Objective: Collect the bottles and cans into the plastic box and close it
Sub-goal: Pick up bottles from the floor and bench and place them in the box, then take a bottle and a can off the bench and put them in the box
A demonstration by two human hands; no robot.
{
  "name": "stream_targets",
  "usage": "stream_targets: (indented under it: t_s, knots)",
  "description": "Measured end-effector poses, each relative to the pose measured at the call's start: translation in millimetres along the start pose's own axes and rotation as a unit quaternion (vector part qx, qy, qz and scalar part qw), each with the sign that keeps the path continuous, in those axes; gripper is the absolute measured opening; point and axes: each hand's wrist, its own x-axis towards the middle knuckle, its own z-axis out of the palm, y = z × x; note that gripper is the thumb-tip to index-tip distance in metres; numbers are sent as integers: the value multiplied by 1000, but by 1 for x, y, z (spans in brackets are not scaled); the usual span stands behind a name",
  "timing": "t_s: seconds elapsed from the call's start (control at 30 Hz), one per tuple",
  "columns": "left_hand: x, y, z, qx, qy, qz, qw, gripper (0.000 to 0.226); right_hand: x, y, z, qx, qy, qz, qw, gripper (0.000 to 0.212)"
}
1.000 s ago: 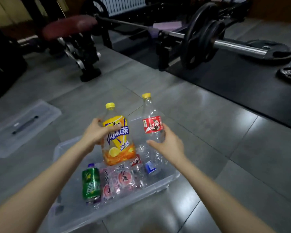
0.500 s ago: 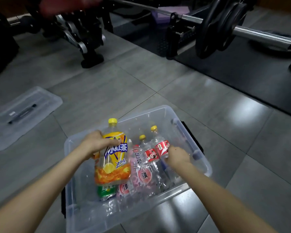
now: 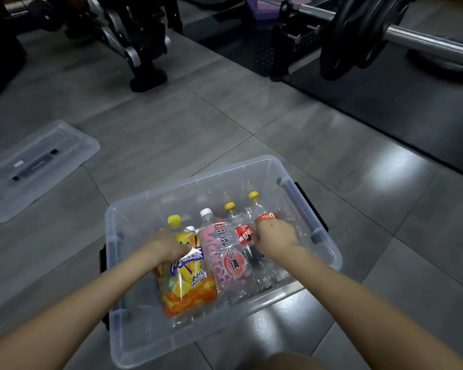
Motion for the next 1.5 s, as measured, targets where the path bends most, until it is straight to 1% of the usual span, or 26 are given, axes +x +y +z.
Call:
stream_targets:
  t_s: [0.07, 0.1, 0.17, 0.27, 0.37, 0.43, 0.5, 0.6, 0.67, 0.73, 0.8, 0.9, 1.03, 1.17, 1.27, 1.37, 1.43, 1.5]
  knots:
    - [-6, 10, -8, 102, 54, 21, 993, 57, -4, 5, -2, 9, 17, -5, 1000, 17]
    - [-10, 19, -16, 136, 85, 34, 986, 57, -6, 8, -4, 12, 27, -8, 1000, 18]
    - [-18, 43, -34, 167, 140, 62, 974, 58, -12, 18, -12, 20, 49, -15, 999, 18]
    - [-37, 94, -54, 155, 212, 131, 956, 53, -27, 41, -33, 61, 103, 0, 993, 25]
    - [-59, 161, -54, 122, 271, 256, 920, 49, -55, 77, -57, 120, 186, 45, 974, 23]
    - [-75, 212, -42, 81, 285, 346, 890, 43, -80, 108, -72, 143, 248, 82, 955, 21]
    - [-95, 264, -24, 35, 281, 427, 859, 37, -109, 143, -85, 146, 283, 129, 939, 20]
    - [-126, 337, 10, -24, 243, 523, 816, 31, -157, 205, -98, 108, 284, 224, 926, 23]
    - [-149, 380, 39, -55, 203, 570, 794, 26, -199, 244, -102, 91, 295, 301, 902, 22]
    - [-176, 413, 72, -72, 154, 609, 775, 22, -248, 275, -102, 83, 313, 383, 865, 21]
    - [-207, 434, 103, -83, 98, 644, 754, 21, -298, 289, -98, 87, 333, 448, 825, 20]
    - [-254, 444, 138, -85, 35, 692, 716, 21, -368, 288, -88, 92, 374, 508, 770, 19]
    - [-316, 443, 160, -58, -7, 754, 655, 24, -437, 274, -88, 73, 444, 545, 707, 16]
    - [-374, 445, 178, -63, -21, 790, 609, 28, -492, 276, -101, 4, 536, 535, 652, 14]
    - [-420, 448, 193, -94, -40, 794, 600, 32, -538, 282, -111, -77, 587, 536, 602, 15]
    - [-470, 452, 215, -115, -79, 801, 582, 40, -591, 285, -110, -178, 620, 552, 529, 23]
    - [-500, 455, 234, -121, -140, 798, 574, 47, -627, 287, -104, -222, 641, 557, 480, 33]
    - [-528, 459, 251, -130, -211, 784, 570, 56, -661, 292, -99, -226, 650, 572, 445, 49]
